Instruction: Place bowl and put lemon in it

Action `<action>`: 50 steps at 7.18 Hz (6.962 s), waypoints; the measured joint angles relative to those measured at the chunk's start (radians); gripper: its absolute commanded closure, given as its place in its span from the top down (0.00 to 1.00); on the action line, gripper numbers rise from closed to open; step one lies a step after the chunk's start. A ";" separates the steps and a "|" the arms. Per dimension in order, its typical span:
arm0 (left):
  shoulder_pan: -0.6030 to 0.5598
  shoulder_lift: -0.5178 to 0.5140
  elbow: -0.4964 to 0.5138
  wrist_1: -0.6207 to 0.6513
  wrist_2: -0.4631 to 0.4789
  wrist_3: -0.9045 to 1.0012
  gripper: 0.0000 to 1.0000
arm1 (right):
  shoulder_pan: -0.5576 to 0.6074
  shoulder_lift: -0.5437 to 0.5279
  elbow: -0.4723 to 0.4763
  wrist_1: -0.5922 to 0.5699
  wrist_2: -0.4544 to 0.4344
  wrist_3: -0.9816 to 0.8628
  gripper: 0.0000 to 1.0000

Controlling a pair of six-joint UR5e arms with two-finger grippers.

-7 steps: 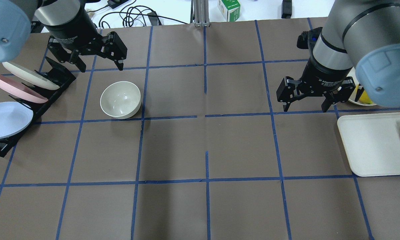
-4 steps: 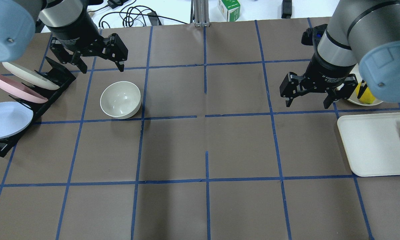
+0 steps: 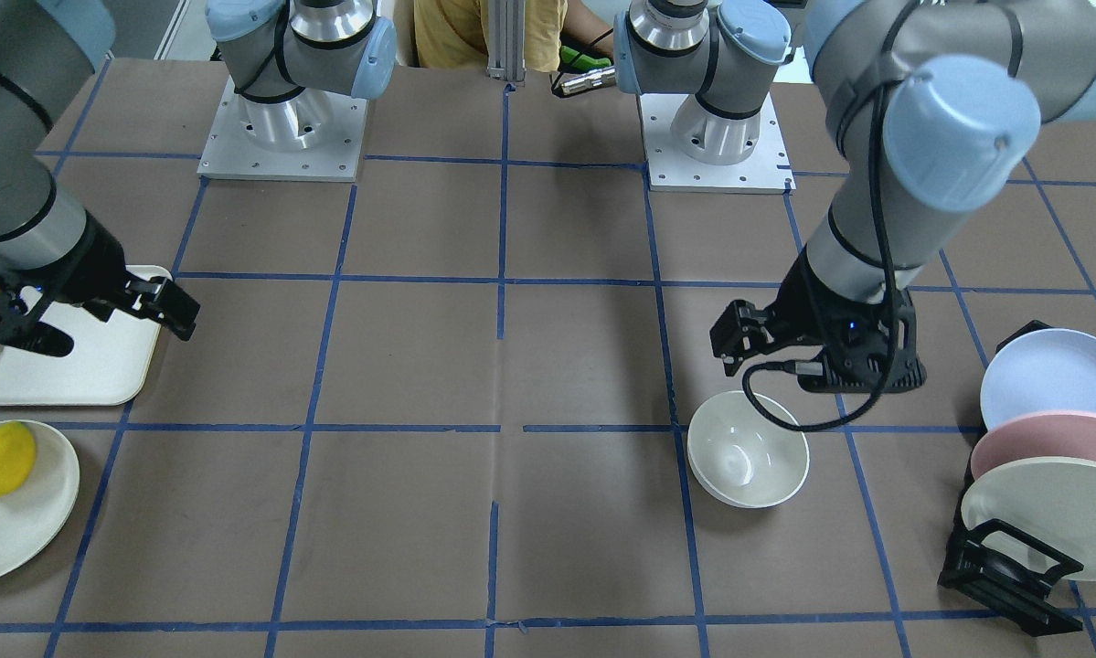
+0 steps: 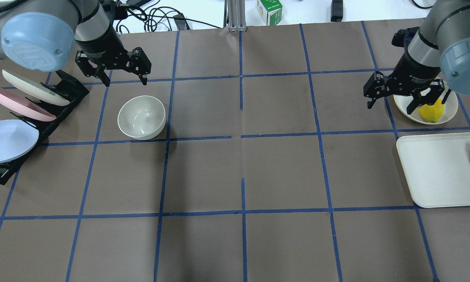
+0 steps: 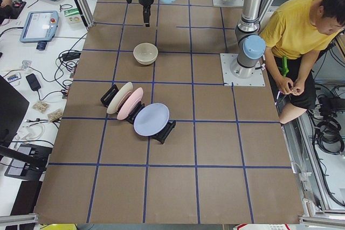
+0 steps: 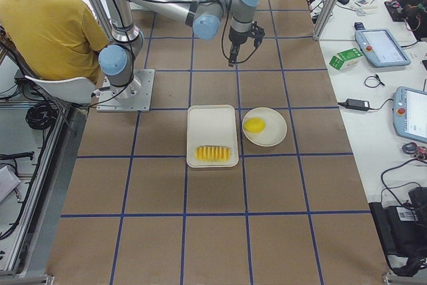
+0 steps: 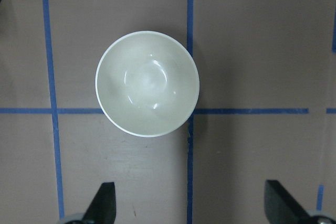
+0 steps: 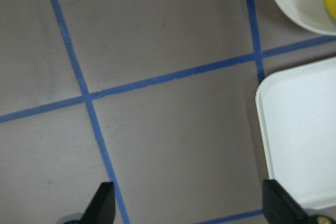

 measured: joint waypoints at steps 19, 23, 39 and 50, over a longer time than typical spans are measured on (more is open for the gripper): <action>0.154 -0.180 -0.246 0.400 -0.037 0.133 0.00 | -0.237 0.300 -0.177 -0.184 -0.035 -0.437 0.00; 0.114 -0.109 -0.223 0.276 -0.114 0.131 0.00 | -0.128 0.027 -0.187 0.204 -0.032 -0.229 0.00; -0.275 -0.155 -0.287 0.553 -0.115 -0.261 1.00 | 0.396 0.026 -0.177 0.127 0.019 0.173 0.00; -0.092 0.226 -0.033 -0.211 -0.012 -0.009 1.00 | 0.617 0.286 -0.178 -0.275 0.086 0.292 0.02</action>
